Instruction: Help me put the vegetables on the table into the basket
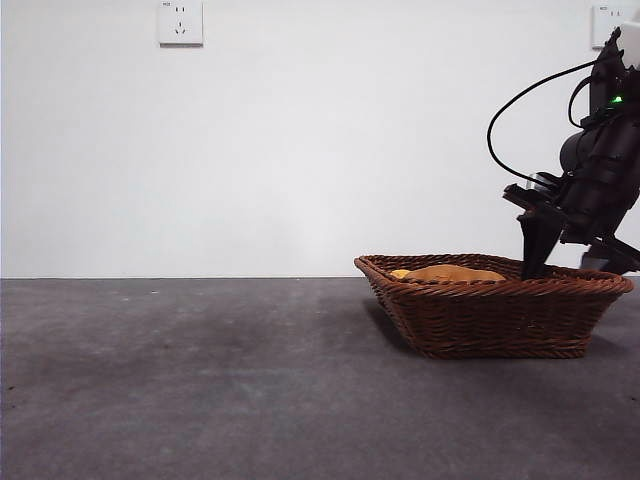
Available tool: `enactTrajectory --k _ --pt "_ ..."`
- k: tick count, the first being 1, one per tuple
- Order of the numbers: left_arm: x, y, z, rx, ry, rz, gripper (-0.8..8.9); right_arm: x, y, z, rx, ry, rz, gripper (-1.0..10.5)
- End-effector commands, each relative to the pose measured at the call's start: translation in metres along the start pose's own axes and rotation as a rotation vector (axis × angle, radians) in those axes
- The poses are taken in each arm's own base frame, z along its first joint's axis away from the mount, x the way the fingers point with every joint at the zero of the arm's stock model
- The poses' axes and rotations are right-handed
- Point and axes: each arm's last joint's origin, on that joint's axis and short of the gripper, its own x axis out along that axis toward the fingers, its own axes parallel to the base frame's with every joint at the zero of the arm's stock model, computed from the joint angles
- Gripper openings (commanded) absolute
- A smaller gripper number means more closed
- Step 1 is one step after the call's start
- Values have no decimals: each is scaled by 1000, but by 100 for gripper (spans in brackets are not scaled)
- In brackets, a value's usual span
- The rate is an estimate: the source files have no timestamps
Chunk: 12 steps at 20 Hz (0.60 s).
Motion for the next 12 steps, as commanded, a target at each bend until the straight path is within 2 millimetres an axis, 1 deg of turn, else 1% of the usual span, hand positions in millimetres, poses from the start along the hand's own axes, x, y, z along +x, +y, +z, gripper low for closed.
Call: enactTrajectory --k 1,3,5,7,10,11,12 --pt "-2 -1 -2 14 -2 -3 -1 -12 6 -2 2 -28 -9 605" --pt "-6 -2 -4 17 -16 -3 -1 -35 17 -6 -19 -82 -60 603" --pt "-10 -2 -6 20 -28 2 -1 -64 32 -16 -40 -139 -115 598" --pt "-14 -2 -9 22 -43 39 -1 -96 49 -31 -64 -195 -142 598" --pt "-24 -4 -15 17 -77 43 -2 -146 78 -64 -103 -292 -142 593" --pt "-29 -5 -19 11 -95 42 -1 -164 89 -79 -116 -330 -146 585" --pt "-34 -6 -22 6 -115 41 -1 -180 98 -95 -127 -365 -157 523"
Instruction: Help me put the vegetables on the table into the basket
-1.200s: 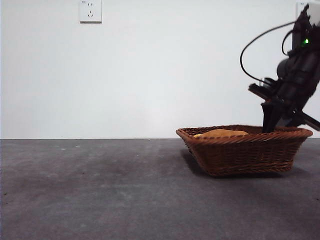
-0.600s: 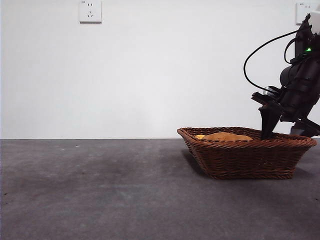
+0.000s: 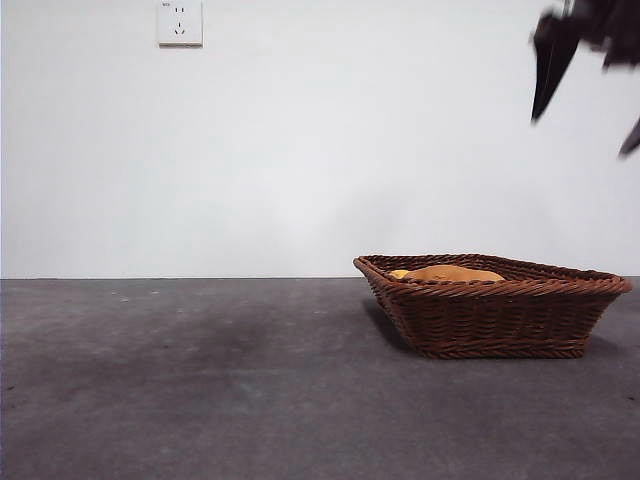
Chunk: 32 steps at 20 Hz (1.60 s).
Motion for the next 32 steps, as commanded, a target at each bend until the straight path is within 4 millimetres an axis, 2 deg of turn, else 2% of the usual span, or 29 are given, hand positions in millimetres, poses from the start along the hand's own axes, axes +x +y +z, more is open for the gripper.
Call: enactTrajectory --k 1,2,3,4,8,11,16,20,25,27,29,31,32 --pt "-14 -3 -8 -16 -44 -2 -2 -47 17 -20 -19 -82 -35 429" --pt "-19 -4 -12 -19 -64 -3 -2 -68 24 -32 -35 -120 -63 294" --pt "-26 -5 -16 -20 -86 -4 -2 -88 31 -44 -65 -160 -77 96" --pt "-32 -6 -20 -23 -106 -5 -4 -106 38 -56 -98 -198 -79 -20" --pt "-50 -9 -34 -18 -173 -10 -4 -163 59 -106 -153 -342 -82 -5" --pt "-60 -10 -42 -12 -208 -12 -6 -185 67 -123 -192 -461 -82 0" --pt "-65 -11 -46 -7 -227 -20 -4 -184 66 -122 -183 -458 -97 0" --pt "-55 -10 -38 -14 -191 -17 -4 -174 63 -111 -172 -422 -97 0" --pt "-29 -5 -18 -15 -97 -8 -4 -155 55 -93 -151 -358 -97 0" --pt "-19 2 -11 142 -75 92 -4 -147 52 -86 -142 -331 -97 0" --pt "-7 11 -6 270 -124 166 -3 -138 49 -79 -133 -304 -96 0" --pt "12 26 -12 279 -226 204 -3 -131 47 -73 -126 -281 -97 0" --pt "25 37 -23 258 -302 242 -4 -127 45 -70 -123 -271 -96 0"
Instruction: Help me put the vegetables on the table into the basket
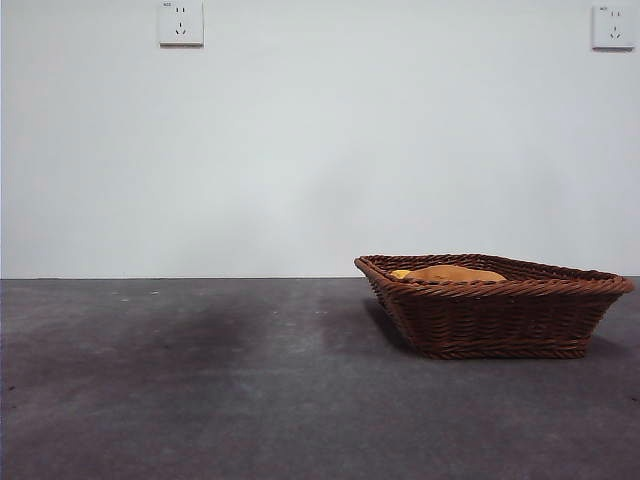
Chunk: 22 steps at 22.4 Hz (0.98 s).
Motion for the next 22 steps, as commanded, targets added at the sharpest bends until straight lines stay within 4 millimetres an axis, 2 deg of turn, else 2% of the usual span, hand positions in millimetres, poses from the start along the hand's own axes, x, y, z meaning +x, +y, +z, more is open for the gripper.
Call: enactTrajectory --k 1,3,6,9,11,15,22 --pt "28 10 -35 20 -122 92 -4 9 -2 3 1 18 0 0" --pt "50 17 -82 -77 -242 215 -3 16 -4 5 4 31 1 0" --pt "74 16 -160 -323 -401 350 -3 22 -6 8 9 46 0 0" --pt "87 9 -214 -435 -463 450 -3 26 -8 10 8 42 -18 0" --pt "91 5 -229 -437 -479 475 -3 26 -8 11 4 31 -18 0" --pt "94 3 -241 -435 -503 512 -3 27 -8 11 5 32 -18 0" --pt "89 2 -252 -500 -436 674 -3 27 -8 11 5 33 -18 0"
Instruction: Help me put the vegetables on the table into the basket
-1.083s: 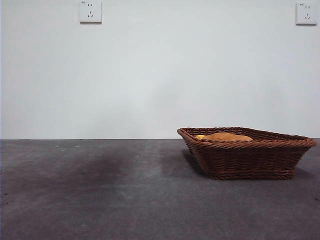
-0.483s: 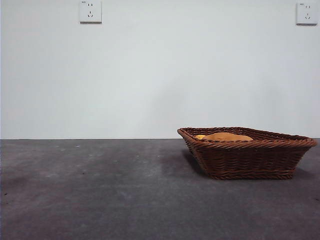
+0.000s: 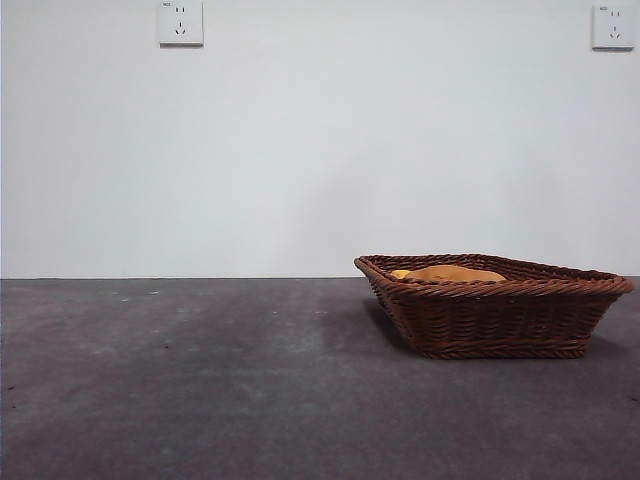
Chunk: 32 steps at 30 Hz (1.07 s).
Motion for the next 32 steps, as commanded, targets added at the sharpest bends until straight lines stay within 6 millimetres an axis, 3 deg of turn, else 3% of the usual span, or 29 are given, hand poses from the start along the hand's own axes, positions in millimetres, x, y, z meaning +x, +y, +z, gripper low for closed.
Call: enactTrajectory --k 1,32 --pt "-2 3 -5 -11 11 42 -3 4 -1 1 -2 4 -1 0" --pt "2 5 -10 60 88 56 -3 4 -1 1 -2 4 -1 0"
